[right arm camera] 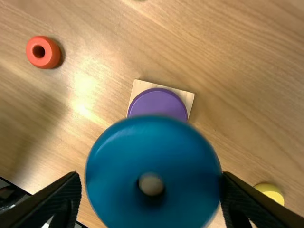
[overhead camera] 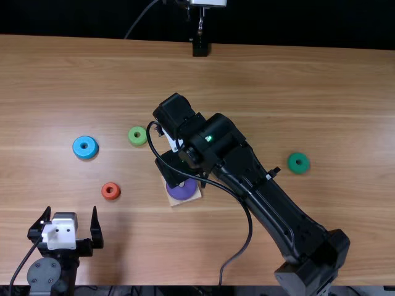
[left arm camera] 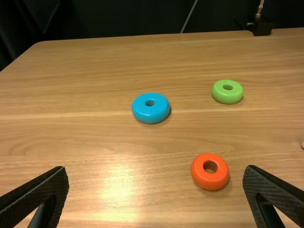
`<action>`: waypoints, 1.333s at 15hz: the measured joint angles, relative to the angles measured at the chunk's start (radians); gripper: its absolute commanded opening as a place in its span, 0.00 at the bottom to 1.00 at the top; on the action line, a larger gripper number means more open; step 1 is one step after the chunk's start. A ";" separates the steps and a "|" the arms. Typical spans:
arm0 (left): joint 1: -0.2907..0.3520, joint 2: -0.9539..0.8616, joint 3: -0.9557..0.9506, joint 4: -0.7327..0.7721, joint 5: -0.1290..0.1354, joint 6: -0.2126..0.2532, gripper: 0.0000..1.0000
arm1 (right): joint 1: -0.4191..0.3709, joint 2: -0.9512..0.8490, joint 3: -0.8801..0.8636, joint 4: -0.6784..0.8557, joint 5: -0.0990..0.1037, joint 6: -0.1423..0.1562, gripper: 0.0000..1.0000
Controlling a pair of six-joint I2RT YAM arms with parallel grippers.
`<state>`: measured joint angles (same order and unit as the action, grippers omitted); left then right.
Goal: Build the Hanoi tower: stack the rings onto the peg from bottom to top in this color order: purple, dark blue, light blue, dark green, light green, yellow, orange.
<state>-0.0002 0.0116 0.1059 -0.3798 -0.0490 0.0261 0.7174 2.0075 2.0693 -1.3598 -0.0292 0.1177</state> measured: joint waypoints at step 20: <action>0.000 0.000 0.000 0.000 0.000 0.000 1.00 | -0.393 -0.536 -0.589 0.843 0.063 -0.003 1.00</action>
<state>-0.0002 0.0116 0.1055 -0.3801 -0.0494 0.0265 0.3241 1.4719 1.4803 -0.5163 0.0338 0.1150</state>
